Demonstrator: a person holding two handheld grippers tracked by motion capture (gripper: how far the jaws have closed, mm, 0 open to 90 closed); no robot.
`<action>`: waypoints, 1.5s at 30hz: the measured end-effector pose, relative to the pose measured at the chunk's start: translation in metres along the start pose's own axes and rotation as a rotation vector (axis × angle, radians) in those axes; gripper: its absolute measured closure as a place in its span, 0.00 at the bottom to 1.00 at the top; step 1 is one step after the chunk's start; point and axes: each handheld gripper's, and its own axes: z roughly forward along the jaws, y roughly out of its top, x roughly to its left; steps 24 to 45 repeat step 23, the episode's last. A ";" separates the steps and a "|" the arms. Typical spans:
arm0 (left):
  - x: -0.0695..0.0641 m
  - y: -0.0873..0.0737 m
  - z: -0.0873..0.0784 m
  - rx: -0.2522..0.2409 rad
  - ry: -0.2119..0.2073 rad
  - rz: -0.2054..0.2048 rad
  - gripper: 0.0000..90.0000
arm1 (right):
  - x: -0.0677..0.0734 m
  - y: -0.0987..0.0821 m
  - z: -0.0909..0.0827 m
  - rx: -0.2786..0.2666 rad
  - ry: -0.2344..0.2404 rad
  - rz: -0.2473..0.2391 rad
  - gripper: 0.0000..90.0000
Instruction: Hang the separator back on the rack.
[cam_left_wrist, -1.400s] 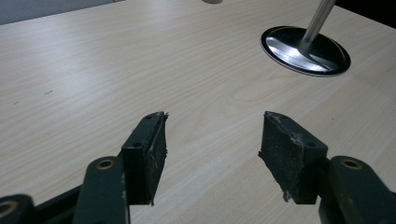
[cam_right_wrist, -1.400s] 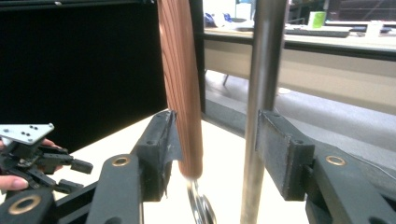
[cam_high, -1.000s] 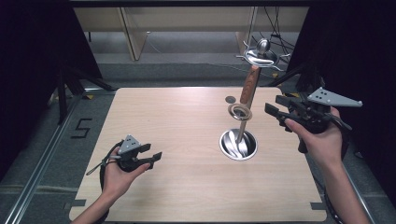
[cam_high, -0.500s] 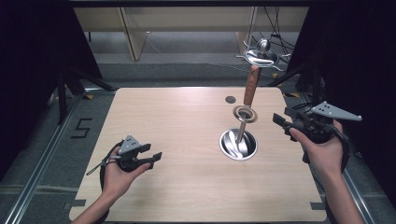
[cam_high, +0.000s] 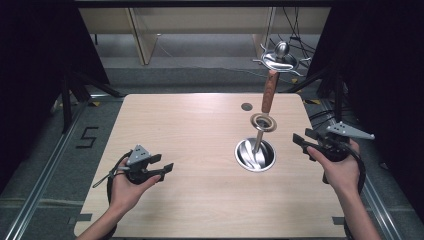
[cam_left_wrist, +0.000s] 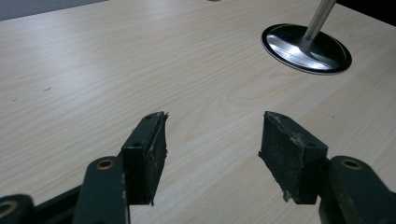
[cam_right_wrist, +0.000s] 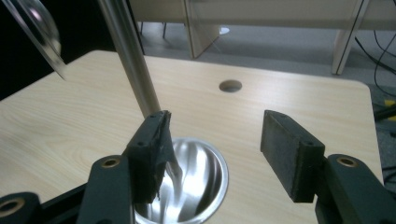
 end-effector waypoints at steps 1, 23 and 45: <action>0.000 0.000 0.000 0.000 0.000 0.000 0.44 | 0.000 0.000 0.000 0.000 0.000 0.000 0.48; -0.001 -0.001 0.002 0.010 -0.010 -0.007 0.44 | -0.007 -0.044 0.014 0.076 -0.051 0.045 0.46; -0.001 -0.001 0.002 0.010 -0.010 -0.007 0.44 | -0.007 -0.044 0.014 0.076 -0.051 0.045 0.46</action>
